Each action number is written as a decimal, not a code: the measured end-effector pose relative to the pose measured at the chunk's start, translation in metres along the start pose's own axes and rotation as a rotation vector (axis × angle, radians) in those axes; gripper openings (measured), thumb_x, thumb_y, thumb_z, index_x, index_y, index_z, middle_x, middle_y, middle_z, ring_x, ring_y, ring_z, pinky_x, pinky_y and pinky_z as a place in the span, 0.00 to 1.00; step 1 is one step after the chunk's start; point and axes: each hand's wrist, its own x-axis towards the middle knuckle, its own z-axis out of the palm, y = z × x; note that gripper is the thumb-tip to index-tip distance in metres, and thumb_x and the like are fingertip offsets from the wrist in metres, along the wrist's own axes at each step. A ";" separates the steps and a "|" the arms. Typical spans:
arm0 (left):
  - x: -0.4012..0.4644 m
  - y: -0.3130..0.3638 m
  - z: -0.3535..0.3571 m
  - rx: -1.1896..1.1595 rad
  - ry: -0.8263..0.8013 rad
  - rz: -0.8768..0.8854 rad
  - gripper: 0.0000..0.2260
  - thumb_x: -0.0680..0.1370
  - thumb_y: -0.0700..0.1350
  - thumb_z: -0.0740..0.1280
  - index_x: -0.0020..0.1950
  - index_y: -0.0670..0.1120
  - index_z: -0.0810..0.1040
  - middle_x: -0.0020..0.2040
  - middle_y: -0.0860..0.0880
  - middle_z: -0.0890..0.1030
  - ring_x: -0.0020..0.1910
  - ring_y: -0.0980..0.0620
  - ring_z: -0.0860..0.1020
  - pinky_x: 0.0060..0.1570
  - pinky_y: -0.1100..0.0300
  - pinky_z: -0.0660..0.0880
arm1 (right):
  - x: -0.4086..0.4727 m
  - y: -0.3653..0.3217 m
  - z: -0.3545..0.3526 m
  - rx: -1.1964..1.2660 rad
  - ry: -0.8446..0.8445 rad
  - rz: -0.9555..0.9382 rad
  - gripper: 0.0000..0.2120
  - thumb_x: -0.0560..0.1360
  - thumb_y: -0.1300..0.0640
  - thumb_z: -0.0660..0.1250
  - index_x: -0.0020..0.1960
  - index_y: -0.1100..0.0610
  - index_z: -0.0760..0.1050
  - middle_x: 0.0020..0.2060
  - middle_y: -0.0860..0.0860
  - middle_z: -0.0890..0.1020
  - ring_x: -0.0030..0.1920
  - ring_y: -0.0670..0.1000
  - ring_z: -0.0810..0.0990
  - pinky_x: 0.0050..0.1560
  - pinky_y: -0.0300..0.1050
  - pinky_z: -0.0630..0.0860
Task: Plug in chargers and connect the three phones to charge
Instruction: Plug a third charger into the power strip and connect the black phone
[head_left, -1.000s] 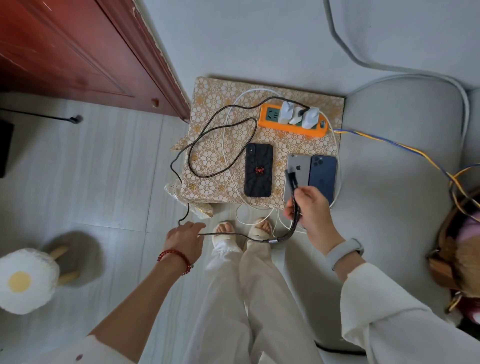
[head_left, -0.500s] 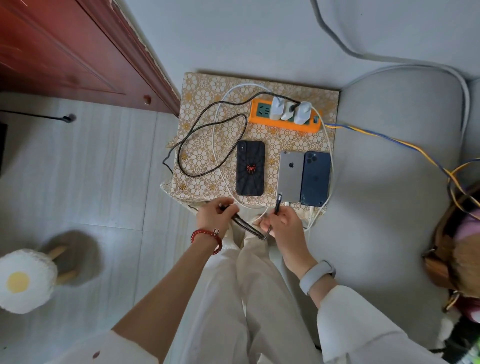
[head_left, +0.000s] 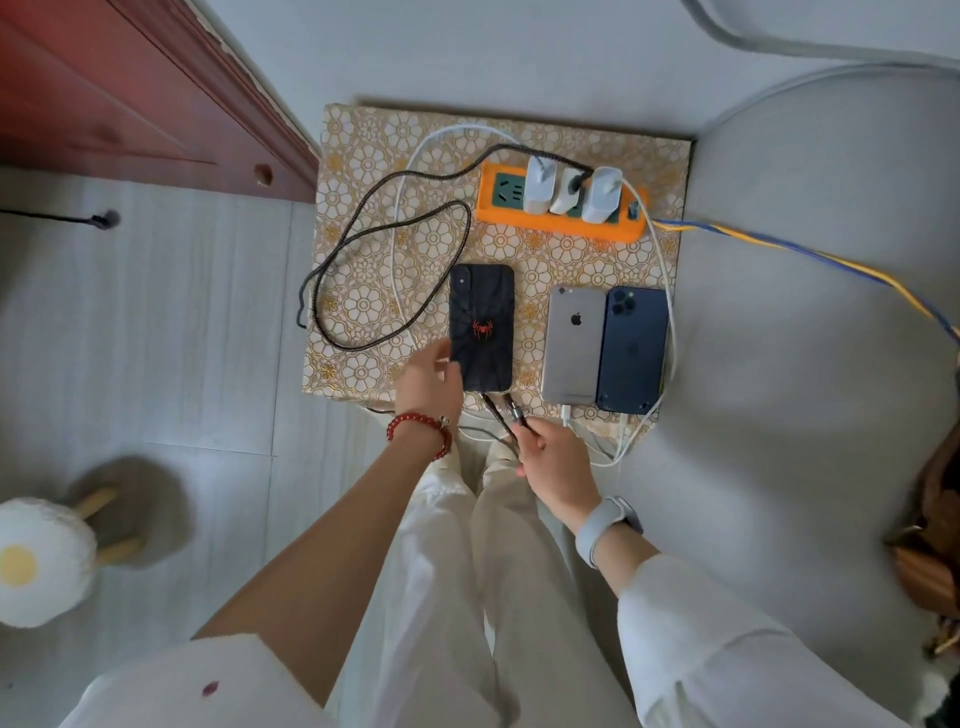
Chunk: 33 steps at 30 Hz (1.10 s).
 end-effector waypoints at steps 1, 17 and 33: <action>0.005 0.002 0.005 0.006 0.003 -0.006 0.15 0.76 0.40 0.60 0.62 0.42 0.72 0.60 0.43 0.77 0.56 0.48 0.75 0.53 0.59 0.70 | 0.005 0.003 0.002 0.001 0.005 0.002 0.15 0.77 0.57 0.58 0.36 0.64 0.71 0.32 0.63 0.77 0.39 0.67 0.79 0.42 0.62 0.76; 0.027 0.005 0.025 -0.129 0.163 -0.235 0.12 0.76 0.39 0.60 0.58 0.41 0.74 0.55 0.44 0.78 0.51 0.48 0.76 0.49 0.61 0.69 | 0.028 0.003 0.007 -0.046 0.070 -0.021 0.12 0.76 0.56 0.60 0.34 0.57 0.71 0.30 0.57 0.76 0.33 0.57 0.73 0.36 0.48 0.71; -0.031 -0.026 0.058 -0.418 -0.155 -0.512 0.08 0.73 0.40 0.66 0.51 0.39 0.77 0.38 0.45 0.82 0.33 0.53 0.79 0.42 0.61 0.76 | 0.007 0.014 0.001 -0.001 0.171 -0.051 0.17 0.76 0.60 0.61 0.65 0.58 0.69 0.55 0.57 0.74 0.57 0.53 0.73 0.61 0.48 0.72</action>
